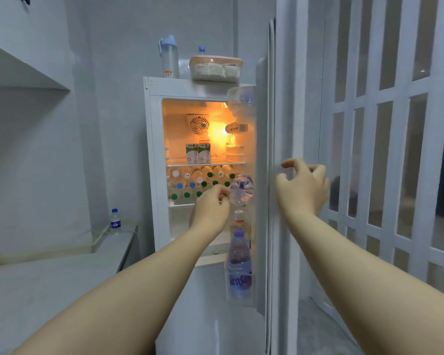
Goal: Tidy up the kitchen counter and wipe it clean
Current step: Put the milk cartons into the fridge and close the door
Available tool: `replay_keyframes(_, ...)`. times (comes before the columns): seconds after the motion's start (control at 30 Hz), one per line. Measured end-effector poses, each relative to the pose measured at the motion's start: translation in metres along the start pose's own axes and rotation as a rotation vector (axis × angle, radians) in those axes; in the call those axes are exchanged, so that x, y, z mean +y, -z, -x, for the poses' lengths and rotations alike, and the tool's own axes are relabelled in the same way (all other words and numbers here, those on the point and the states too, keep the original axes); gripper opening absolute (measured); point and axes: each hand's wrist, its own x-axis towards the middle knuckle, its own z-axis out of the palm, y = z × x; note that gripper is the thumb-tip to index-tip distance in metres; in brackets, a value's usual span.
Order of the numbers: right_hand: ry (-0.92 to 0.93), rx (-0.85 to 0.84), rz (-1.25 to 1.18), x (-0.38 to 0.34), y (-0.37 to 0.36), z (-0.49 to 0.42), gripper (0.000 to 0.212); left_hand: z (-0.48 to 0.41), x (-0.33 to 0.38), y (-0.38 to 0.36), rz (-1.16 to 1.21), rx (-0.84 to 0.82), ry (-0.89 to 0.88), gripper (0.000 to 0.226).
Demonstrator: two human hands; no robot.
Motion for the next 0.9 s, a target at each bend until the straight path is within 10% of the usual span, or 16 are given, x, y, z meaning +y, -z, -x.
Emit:
replay_keyframes(0.43,0.489,-0.311,0.032,-0.035,-0.158,0.039,0.028,-0.046,-0.106,0.065,-0.105,0.135,0.131,0.03)
replay_keyframes(0.9,0.629,-0.726,0.399,-0.074,-0.376,0.014,0.052,-0.188,-0.263,0.111,-0.201,0.075,0.254,0.028)
